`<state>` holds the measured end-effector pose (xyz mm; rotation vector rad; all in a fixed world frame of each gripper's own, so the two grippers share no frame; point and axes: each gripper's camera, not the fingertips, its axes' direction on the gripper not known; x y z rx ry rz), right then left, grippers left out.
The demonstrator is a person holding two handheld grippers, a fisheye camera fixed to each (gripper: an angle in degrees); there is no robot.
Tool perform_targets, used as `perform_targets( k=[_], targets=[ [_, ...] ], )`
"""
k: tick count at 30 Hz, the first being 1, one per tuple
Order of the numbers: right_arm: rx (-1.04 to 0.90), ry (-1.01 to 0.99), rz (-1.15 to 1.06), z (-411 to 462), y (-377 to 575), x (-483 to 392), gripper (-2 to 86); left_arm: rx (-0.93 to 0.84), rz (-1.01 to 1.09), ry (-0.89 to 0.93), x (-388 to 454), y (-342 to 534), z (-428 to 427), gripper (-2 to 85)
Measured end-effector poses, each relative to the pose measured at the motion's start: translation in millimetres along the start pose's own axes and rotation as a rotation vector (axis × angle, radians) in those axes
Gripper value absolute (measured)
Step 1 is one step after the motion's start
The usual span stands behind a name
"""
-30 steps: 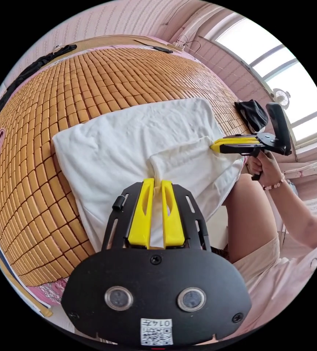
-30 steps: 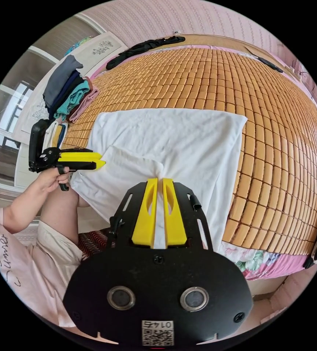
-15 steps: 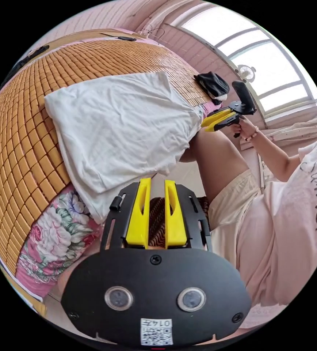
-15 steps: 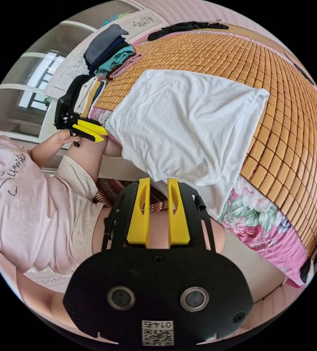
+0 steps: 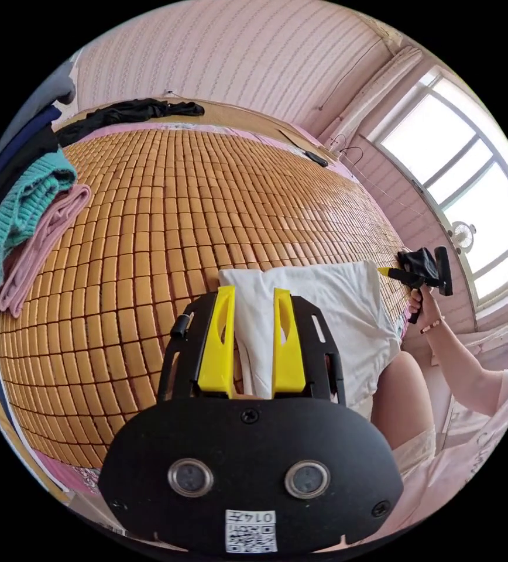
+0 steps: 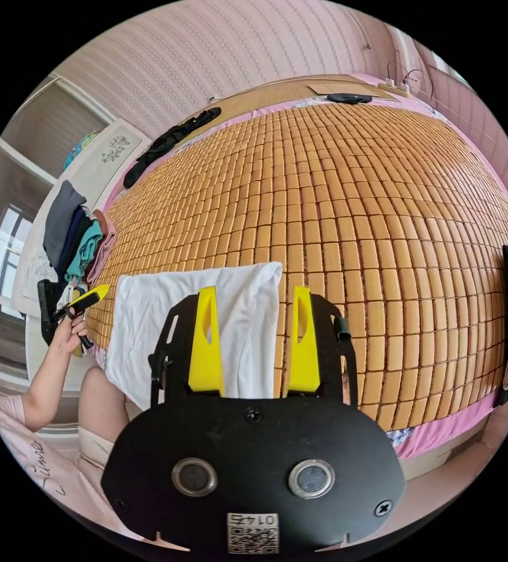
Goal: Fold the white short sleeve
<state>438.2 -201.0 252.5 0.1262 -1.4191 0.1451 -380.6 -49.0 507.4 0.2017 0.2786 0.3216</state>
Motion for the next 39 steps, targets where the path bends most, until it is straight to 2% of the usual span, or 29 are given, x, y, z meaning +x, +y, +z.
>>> perform_targets(
  k=[3, 5, 8, 11, 21, 24, 28, 30, 33, 36, 39],
  targets=[
    [-0.022, -0.045, 0.069, 17.7, -5.0, 4.6, 11.6, -0.061, -0.049, 0.027, -12.7, -9.4, 25.3, 8.5],
    [0.008, 0.085, 0.088, 18.9, 1.3, -4.0, 6.1, -0.033, -0.041, 0.021, -11.4, -4.6, 28.8, 5.2],
    [0.018, 0.127, 0.062, 16.5, 5.3, -13.6, 3.4, 0.001, -0.058, 0.05, -13.4, 6.2, 29.8, 1.4],
    [0.072, 0.028, 0.017, 1.6, 7.3, -20.1, 1.7, 0.046, -0.068, 0.048, -13.4, 13.6, 17.5, -0.3],
    [0.243, -0.029, -0.174, -63.4, -29.3, -71.8, 0.9, 0.317, 0.043, -0.041, 24.4, -2.1, -71.3, -0.9],
    [0.206, -0.026, -0.179, -54.5, -59.4, -80.2, 1.2, 0.283, 0.045, -0.041, 24.0, -27.0, -60.5, -0.6],
    [0.096, 0.087, -0.161, -3.4, -97.7, -87.2, 2.4, 0.2, 0.033, -0.096, 17.8, -49.5, -19.7, 1.1],
    [0.073, 0.153, -0.115, 15.1, -109.3, -85.1, 4.2, 0.125, -0.049, -0.093, 3.0, -59.7, 3.6, 4.5],
    [0.104, 0.16, -0.06, 14.7, -120.0, -79.3, 7.0, 0.204, -0.083, -0.094, -8.6, -53.2, -11.4, 6.1],
    [0.117, 0.148, -0.131, 12.7, -120.8, -91.9, 6.9, 0.272, 0.058, -0.183, 15.7, -31.0, -34.5, 5.8],
    [0.032, 0.109, -0.29, 36.8, -122.3, -129.4, 5.3, 0.2, 0.249, -0.171, 73.3, 4.7, -19.9, 5.4]
  ],
)
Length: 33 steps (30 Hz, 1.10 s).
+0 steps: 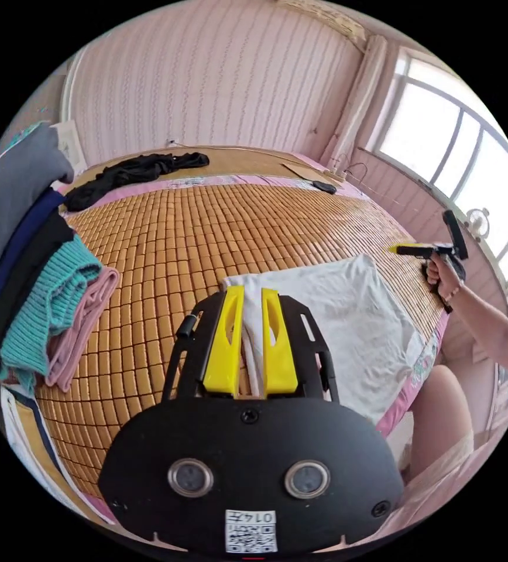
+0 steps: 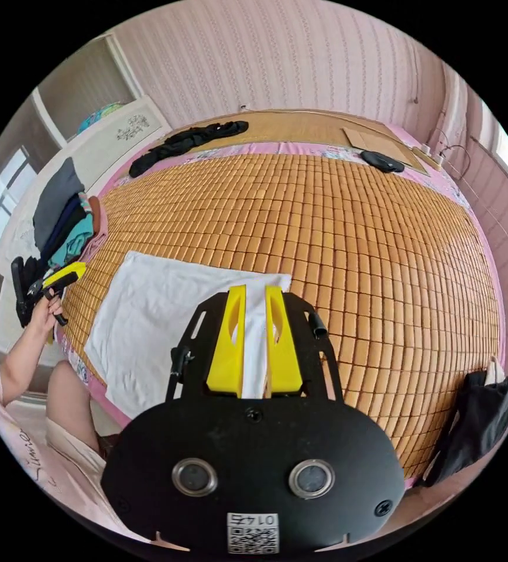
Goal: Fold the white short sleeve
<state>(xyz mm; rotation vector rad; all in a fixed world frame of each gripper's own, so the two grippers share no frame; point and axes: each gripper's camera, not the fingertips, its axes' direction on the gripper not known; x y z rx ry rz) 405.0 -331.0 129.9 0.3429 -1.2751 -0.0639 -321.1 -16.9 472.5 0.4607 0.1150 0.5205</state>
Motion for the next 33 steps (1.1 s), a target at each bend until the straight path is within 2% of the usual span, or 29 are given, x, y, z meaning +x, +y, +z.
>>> perform_targets(
  k=[6, 10, 12, 14, 16, 18, 20, 25, 27, 29, 33],
  targets=[
    [-0.194, -0.064, -0.296, 79.7, -36.5, -106.0, -0.5, -0.152, 0.072, 0.259, 140.9, 70.7, 48.9, 4.6],
    [-0.32, 0.021, -0.4, 123.8, -57.2, -144.6, -0.9, -0.184, 0.061, 0.274, 182.0, 90.3, 67.7, 2.6],
    [-0.329, 0.015, -0.429, 126.7, -65.2, -146.3, -0.9, -0.252, 0.105, 0.25, 198.3, 100.7, 85.3, 0.3],
    [-0.418, -0.007, -0.432, 130.8, -81.1, -145.0, -0.9, -0.224, 0.106, 0.262, 201.2, 105.1, 82.7, -0.5],
    [-0.399, 0.048, -0.445, 129.4, -91.0, -145.4, -0.9, -0.253, 0.125, 0.26, 206.9, 104.7, 80.2, -0.8],
    [-0.365, 0.096, -0.431, 130.1, -101.2, -143.5, -0.9, -0.224, 0.152, 0.233, 217.9, 108.4, 67.6, -0.9],
    [-0.45, 0.099, -0.404, 152.0, -107.7, -136.8, -0.6, -0.239, 0.146, 0.239, 223.0, 115.5, 68.4, -0.9],
    [-0.397, 0.039, -0.308, 142.4, -103.6, -110.7, -0.6, -0.219, 0.154, 0.262, 230.3, 131.5, 66.9, 0.0],
    [-0.298, 0.049, -0.252, 116.8, -88.2, -92.8, -0.3, -0.18, 0.202, 0.276, 240.5, 132.5, 55.4, 3.2],
    [-0.175, -0.035, -0.199, 70.2, -48.5, -64.0, 1.0, -0.128, 0.256, 0.29, 251.4, 132.9, 43.5, 5.4],
    [-0.182, -0.004, -0.067, 27.5, 37.8, -15.7, 9.5, -0.096, 0.309, 0.274, 279.3, 124.5, 36.1, 9.9]
  ],
)
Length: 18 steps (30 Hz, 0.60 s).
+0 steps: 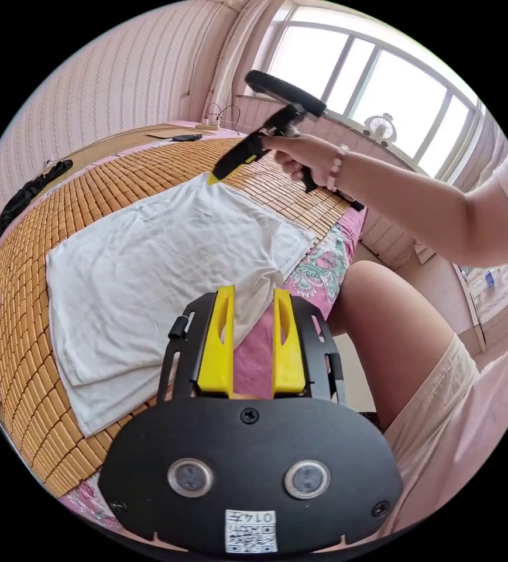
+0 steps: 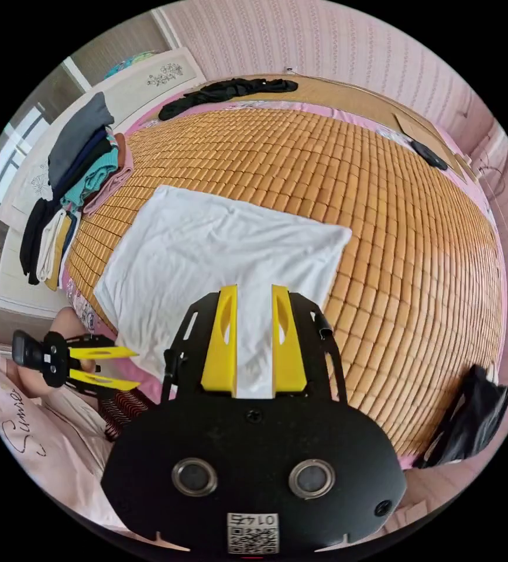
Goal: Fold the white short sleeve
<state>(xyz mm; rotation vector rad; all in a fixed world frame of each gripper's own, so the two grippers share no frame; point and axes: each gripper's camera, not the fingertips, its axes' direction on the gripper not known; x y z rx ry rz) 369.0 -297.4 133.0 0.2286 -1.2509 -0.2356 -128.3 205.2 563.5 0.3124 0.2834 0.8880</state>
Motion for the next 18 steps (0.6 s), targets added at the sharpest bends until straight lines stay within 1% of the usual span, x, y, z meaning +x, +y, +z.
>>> perform_targets(
  k=[2, 3, 5, 7, 8, 10, 14, 15, 17, 18],
  targets=[
    [-0.042, 0.012, 0.123, -2.3, 62.1, 23.2, 10.9, 0.032, 0.028, 0.01, 10.5, -9.2, 4.1, 10.6],
    [-0.043, 0.009, 0.16, -2.3, 76.2, 28.7, 11.0, 0.039, 0.056, 0.014, 18.8, -17.4, 8.9, 11.2],
    [-0.039, -0.049, 0.283, 1.7, 122.4, 50.4, 11.2, 0.033, 0.081, 0.018, 30.9, -30.9, 18.0, 11.7],
    [-0.052, -0.099, 0.341, 10.3, 145.6, 65.5, 10.9, 0.016, 0.092, 0.033, 41.9, -44.4, 29.2, 12.1],
    [-0.027, -0.15, 0.362, 12.2, 156.4, 74.1, 10.1, 0.014, 0.108, 0.022, 50.7, -52.5, 36.2, 12.4],
    [0.015, -0.193, 0.384, 11.1, 168.2, 84.9, 8.6, -0.003, 0.155, -0.009, 65.3, -63.5, 47.8, 12.9],
    [0.02, -0.166, 0.379, 3.8, 184.2, 104.2, 3.0, -0.046, 0.187, -0.014, 81.6, -79.9, 77.1, 14.1],
    [0.036, -0.191, 0.357, 0.9, 186.7, 105.9, 2.5, -0.057, 0.199, -0.006, 85.5, -82.3, 83.9, 14.6],
    [0.078, -0.303, 0.344, -5.8, 197.8, 118.4, 1.2, -0.083, 0.222, 0.002, 91.7, -84.9, 93.1, 15.8],
    [0.085, -0.321, 0.344, -6.5, 200.6, 121.5, 1.0, -0.095, 0.233, -0.001, 95.8, -85.7, 97.5, 16.6]
  ],
)
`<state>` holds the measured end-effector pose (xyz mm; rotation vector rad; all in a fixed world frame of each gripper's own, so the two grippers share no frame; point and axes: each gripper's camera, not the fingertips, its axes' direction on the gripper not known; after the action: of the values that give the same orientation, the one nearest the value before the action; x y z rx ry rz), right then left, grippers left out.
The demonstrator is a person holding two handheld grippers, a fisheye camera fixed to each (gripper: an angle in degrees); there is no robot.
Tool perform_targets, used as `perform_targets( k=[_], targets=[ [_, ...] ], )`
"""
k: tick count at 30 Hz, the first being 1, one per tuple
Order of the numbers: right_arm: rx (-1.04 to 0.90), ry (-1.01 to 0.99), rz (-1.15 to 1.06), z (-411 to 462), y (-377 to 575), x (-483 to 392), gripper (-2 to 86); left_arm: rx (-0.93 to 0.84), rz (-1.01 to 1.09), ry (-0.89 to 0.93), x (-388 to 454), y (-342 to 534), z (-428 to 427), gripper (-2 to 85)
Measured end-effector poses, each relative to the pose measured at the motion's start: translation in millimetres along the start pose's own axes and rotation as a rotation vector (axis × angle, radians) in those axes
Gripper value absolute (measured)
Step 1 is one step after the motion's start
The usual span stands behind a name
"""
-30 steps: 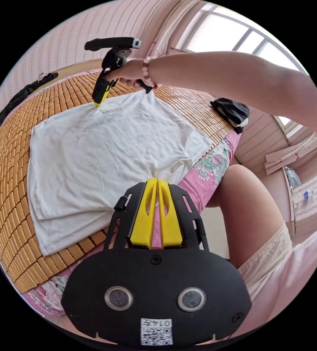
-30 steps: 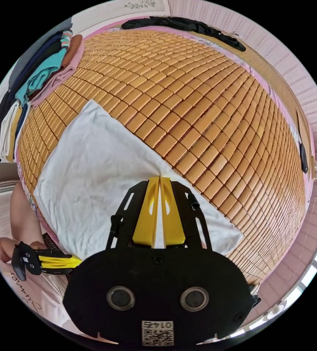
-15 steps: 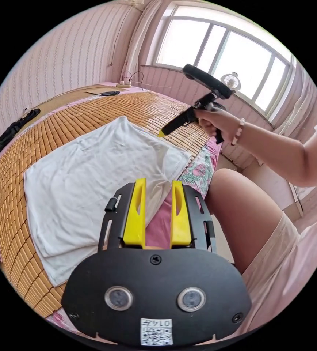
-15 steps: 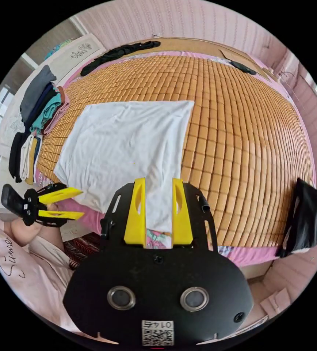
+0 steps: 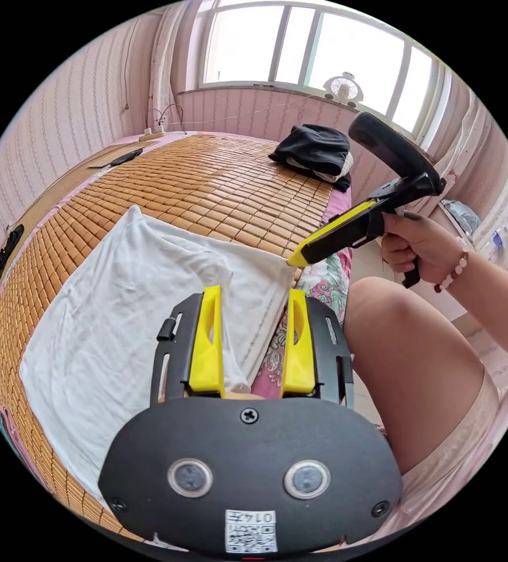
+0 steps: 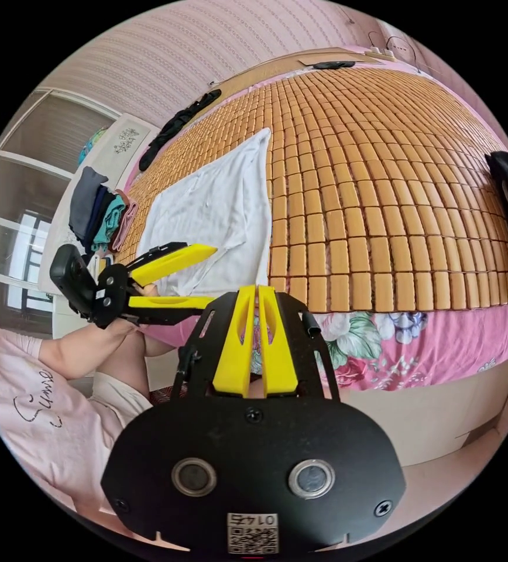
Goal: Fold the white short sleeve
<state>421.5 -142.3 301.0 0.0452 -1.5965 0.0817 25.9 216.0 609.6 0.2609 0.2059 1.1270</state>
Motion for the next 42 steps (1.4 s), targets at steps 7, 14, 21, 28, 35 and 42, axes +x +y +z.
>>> perform_targets(
  k=[7, 14, 21, 28, 35, 42],
  targets=[
    [0.046, -0.233, -0.013, -21.3, 13.5, 30.3, 0.4, -0.009, 0.019, -0.049, 15.0, -4.4, 7.7, 16.7],
    [0.081, -0.35, -0.129, -50.0, 9.5, 40.7, 1.1, 0.045, -0.06, -0.107, 5.5, 0.5, -4.3, 0.6],
    [0.158, -0.322, 0.119, -56.1, 18.2, 109.2, 9.2, 0.074, -0.004, 0.033, 10.2, 27.4, -45.4, -0.9],
    [0.252, -0.463, 0.269, -43.1, 25.7, 141.2, 14.0, 0.114, 0.065, 0.166, 35.2, 71.5, -100.0, -0.9],
    [0.328, -0.375, 0.313, -75.0, 61.1, 140.6, 3.0, 0.161, 0.064, 0.22, 33.7, 98.7, -133.7, -0.9],
    [0.436, -0.281, 0.236, -150.2, 76.7, 109.2, 2.1, 0.324, -0.062, 0.324, 0.0, 99.7, -166.4, -0.9]
  ],
)
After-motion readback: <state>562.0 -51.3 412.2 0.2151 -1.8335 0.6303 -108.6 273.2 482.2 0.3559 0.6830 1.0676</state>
